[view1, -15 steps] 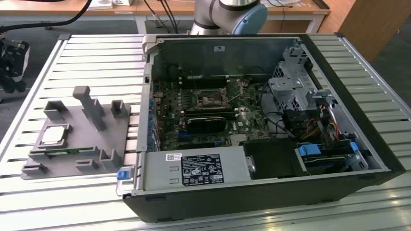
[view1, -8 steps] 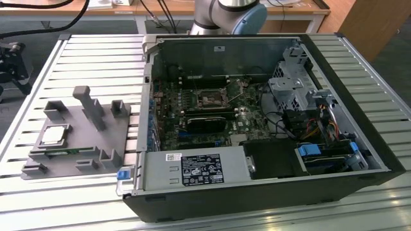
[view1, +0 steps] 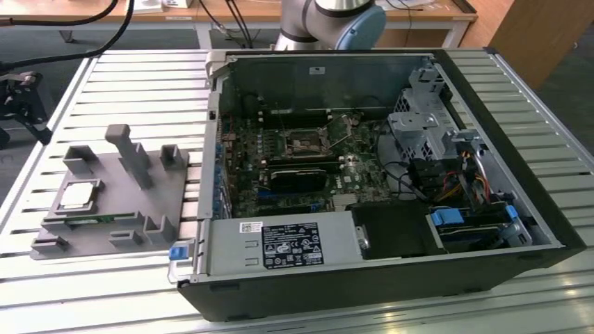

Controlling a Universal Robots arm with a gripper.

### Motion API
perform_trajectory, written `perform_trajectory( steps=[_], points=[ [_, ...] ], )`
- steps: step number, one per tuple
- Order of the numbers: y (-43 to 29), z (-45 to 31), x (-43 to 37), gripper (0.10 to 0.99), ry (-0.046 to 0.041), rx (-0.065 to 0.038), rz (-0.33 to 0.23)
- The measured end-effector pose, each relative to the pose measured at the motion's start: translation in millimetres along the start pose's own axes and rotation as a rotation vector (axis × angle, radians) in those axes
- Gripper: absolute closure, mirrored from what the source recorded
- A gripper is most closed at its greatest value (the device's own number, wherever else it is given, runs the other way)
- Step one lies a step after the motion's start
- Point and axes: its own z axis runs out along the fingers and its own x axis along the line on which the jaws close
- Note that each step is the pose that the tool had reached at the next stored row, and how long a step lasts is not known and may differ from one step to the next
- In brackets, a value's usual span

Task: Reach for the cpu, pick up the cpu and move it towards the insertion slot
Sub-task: 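Pick up the cpu and move it towards the insertion slot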

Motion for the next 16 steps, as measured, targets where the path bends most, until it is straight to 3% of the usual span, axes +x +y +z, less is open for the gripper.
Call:
perform_trajectory(
  steps=[16],
  points=[
    [-2.4, 9.2, 0.1, 0.498, 0.0, 0.0, 0.0]
  ],
)
